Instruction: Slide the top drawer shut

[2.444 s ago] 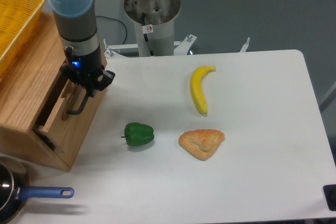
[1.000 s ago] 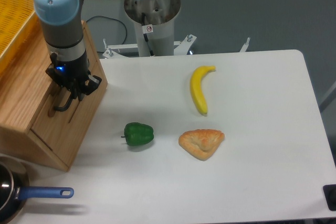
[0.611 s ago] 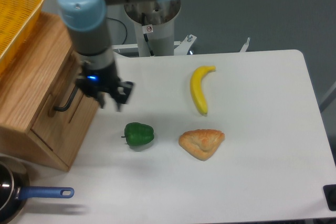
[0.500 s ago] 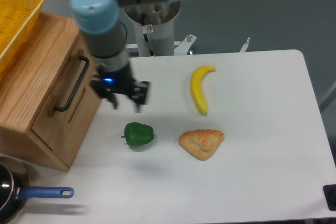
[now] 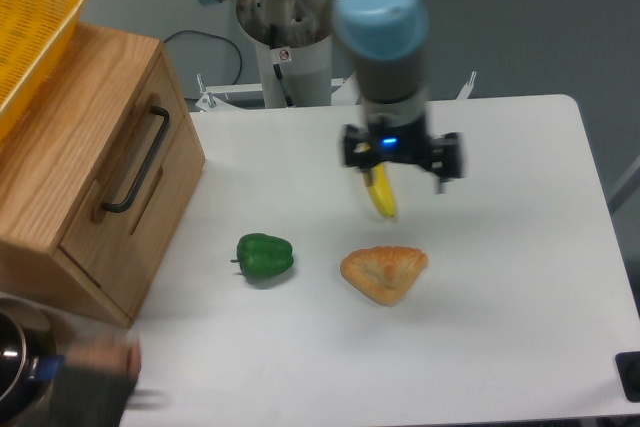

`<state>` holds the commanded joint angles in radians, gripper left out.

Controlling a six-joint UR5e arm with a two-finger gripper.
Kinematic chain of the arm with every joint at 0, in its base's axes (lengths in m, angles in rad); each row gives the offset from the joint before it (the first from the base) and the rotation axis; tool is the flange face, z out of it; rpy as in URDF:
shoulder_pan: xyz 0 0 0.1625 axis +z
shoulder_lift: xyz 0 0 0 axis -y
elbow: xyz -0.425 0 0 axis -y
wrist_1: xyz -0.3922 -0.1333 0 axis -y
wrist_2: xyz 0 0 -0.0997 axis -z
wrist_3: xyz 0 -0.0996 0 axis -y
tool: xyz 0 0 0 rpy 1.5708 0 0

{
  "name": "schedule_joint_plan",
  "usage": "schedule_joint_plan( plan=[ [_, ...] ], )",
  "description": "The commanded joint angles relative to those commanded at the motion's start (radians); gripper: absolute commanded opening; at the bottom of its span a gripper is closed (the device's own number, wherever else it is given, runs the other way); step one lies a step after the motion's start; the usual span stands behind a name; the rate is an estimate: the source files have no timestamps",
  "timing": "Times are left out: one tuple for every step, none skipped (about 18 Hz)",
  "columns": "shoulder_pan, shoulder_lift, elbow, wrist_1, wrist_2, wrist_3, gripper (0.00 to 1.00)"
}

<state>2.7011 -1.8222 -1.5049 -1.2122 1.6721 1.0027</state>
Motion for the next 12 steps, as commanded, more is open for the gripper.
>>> schedule_joint_plan(
  plan=[
    [0.029, -0.009, 0.000, 0.020, -0.003, 0.055, 1.00],
    [0.058, -0.021, 0.000, 0.025, -0.014, 0.110, 1.00],
    [0.089, -0.032, 0.006, 0.025, -0.037, 0.166, 1.00],
    [0.118, -0.043, 0.009, 0.023, -0.064, 0.203, 1.00],
    [0.140, -0.046, 0.008, 0.023, -0.072, 0.233, 1.00],
    [0.154, -0.046, 0.008, 0.022, -0.075, 0.266, 1.00],
    [0.169, -0.043, 0.006, 0.019, -0.072, 0.324, 1.00],
    [0.178, -0.040, 0.006, 0.014, -0.072, 0.396, 1.00],
    [0.190, -0.038, 0.006, 0.005, -0.075, 0.454, 1.00],
    [0.198, -0.040, 0.003, -0.022, -0.074, 0.490, 1.00],
    [0.206, -0.037, -0.001, -0.038, -0.075, 0.511, 1.00],
    [0.209, -0.034, -0.008, -0.038, -0.071, 0.530, 1.00]
  ],
)
